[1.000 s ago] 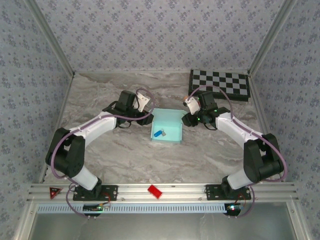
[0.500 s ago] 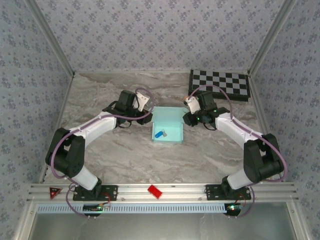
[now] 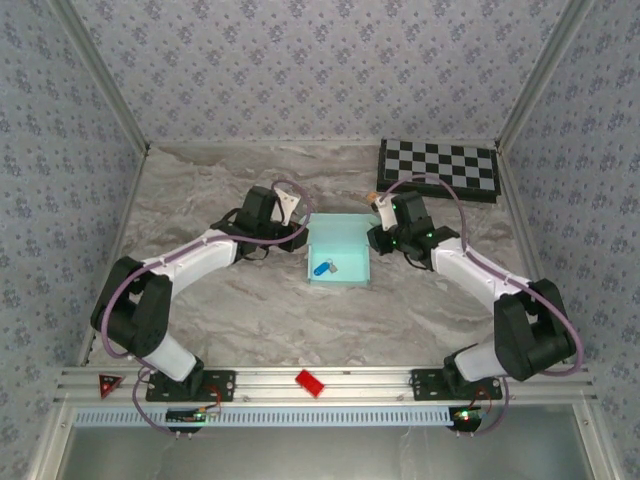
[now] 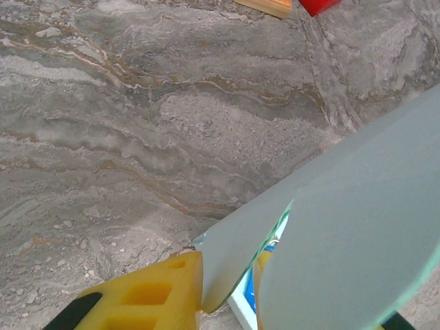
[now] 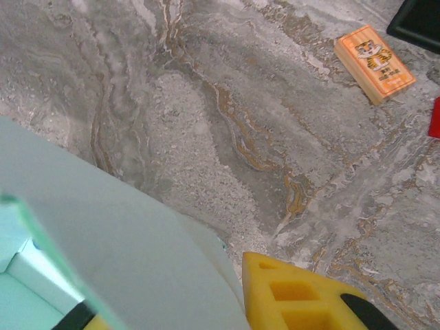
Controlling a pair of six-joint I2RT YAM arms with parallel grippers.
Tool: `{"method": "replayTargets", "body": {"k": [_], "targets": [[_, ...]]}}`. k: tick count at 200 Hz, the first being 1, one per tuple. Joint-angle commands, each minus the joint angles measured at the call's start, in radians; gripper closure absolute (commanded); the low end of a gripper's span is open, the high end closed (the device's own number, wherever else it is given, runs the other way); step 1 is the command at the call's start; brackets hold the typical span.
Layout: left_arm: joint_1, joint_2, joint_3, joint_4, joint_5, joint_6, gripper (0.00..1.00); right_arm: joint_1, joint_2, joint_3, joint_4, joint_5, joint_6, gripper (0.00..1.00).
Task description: Fold the paper box
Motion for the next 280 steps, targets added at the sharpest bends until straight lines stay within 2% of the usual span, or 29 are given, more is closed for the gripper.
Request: {"method": "replayTargets", "body": {"k": [1, 102, 206, 244, 280], "targets": [[-0.014, -0.031, -0.005, 0.024, -0.052, -0.049, 0.74, 0.011, -0.024, -0.014, 0.035, 0.055, 0.058, 0.78], [-0.058, -0.032, -0.013, 0.057, -0.119, -0.117, 0.8, 0.053, -0.036, -0.051, 0.093, 0.139, 0.169, 0.83], [-0.088, -0.034, -0.042, 0.134, -0.222, -0.245, 0.76, 0.093, -0.053, -0.102, 0.192, 0.208, 0.301, 0.84], [-0.091, -0.032, -0.053, 0.169, -0.211, -0.275, 0.81, 0.103, -0.054, -0.117, 0.213, 0.216, 0.327, 0.85], [-0.091, -0.022, -0.055, 0.201, -0.16, -0.279, 0.81, 0.11, -0.053, -0.124, 0.23, 0.211, 0.335, 0.85]]}}
